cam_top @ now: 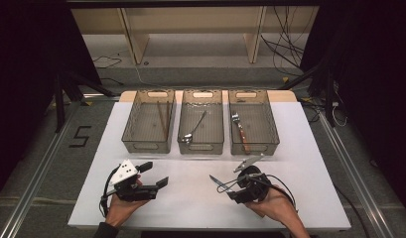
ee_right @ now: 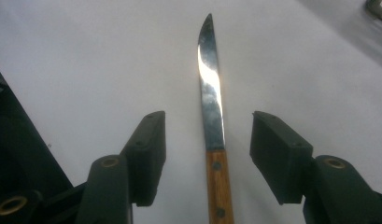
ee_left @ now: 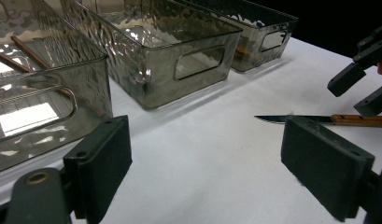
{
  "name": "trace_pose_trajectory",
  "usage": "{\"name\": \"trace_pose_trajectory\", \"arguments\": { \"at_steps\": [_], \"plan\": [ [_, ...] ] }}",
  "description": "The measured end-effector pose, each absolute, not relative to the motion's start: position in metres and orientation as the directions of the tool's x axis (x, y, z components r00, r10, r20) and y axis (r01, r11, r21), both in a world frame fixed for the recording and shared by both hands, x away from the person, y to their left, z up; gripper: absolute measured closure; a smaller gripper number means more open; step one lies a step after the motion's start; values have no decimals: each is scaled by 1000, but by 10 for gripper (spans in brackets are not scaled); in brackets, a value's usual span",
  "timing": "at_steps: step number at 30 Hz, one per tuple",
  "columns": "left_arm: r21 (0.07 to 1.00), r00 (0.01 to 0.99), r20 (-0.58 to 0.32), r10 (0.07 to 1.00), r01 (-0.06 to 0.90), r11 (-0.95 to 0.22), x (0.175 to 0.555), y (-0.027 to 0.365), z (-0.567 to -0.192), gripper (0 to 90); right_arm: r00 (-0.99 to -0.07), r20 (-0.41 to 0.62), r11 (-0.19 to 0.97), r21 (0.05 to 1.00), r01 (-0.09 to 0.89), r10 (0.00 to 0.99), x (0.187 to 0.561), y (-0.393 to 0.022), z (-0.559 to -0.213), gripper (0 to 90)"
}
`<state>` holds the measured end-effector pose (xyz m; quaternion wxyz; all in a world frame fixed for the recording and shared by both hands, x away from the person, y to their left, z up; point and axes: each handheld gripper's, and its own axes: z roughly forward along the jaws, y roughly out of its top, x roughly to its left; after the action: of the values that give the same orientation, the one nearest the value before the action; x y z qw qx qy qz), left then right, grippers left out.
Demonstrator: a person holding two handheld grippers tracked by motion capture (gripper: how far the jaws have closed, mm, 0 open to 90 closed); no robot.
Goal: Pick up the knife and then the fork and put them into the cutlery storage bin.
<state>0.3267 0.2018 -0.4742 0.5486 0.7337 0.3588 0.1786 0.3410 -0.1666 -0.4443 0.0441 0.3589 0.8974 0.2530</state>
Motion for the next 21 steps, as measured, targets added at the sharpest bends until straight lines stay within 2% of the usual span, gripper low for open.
{"name": "trace_pose_trajectory", "arguments": {
  "at_steps": [13,21],
  "plan": [
    [936,679,-124,723,322,-142,326,201,-474,159,-746,76,667,396,631,662,335,-171,-456,594],
    [935,680,-120,723,322,-147,326,201,-474,159,-747,59,677,381,630,662,335,-170,-459,661]
  ]
}}
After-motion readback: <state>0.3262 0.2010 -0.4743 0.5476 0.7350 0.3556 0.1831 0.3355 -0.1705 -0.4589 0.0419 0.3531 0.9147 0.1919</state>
